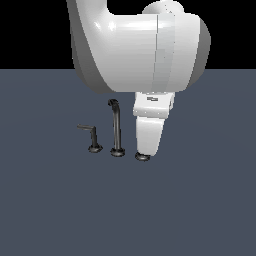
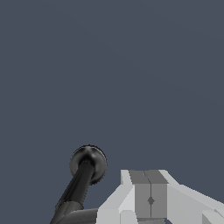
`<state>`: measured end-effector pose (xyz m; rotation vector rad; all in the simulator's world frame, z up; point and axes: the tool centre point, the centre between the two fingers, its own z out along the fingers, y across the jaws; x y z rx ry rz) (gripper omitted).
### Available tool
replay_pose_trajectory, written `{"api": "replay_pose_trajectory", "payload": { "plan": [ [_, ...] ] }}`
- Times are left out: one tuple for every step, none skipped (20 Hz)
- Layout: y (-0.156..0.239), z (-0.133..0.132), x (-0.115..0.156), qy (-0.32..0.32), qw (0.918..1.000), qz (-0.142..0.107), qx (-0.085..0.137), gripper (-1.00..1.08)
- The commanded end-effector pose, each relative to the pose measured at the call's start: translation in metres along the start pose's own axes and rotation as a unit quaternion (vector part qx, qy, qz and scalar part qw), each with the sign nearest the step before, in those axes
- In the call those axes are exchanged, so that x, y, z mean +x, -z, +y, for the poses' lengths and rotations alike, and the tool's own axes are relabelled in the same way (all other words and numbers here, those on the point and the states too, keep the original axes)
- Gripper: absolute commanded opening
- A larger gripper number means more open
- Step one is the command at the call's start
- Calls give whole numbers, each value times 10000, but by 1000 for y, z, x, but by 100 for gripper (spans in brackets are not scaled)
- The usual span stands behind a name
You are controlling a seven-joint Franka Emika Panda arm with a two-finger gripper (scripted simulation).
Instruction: Turn on the faucet by rotating a designated handle.
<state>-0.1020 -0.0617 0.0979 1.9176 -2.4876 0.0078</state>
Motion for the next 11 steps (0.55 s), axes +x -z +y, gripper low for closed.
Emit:
{"api": "replay_pose_trajectory", "payload": {
  "plan": [
    [0,-1,-11,40,10000,-5,-1,-100],
    [0,-2,-17,55,10000,-6,-2,-100],
    [0,-2,-23,70,10000,-8,-4,-100],
    [0,-3,-28,86,10000,-9,-6,-100],
    [0,-4,-34,101,9999,-11,-8,-100],
    [0,-4,-40,115,9999,-12,-9,-100],
    [0,-5,-46,131,9999,-13,-11,-100],
    [0,-5,-51,145,9999,-15,-13,-100],
    [0,-6,-57,160,9999,-16,-14,-100],
    [0,-6,-63,175,9998,-17,-16,-100],
    [0,-6,-63,175,9998,-17,-16,-100]
  ]
}}
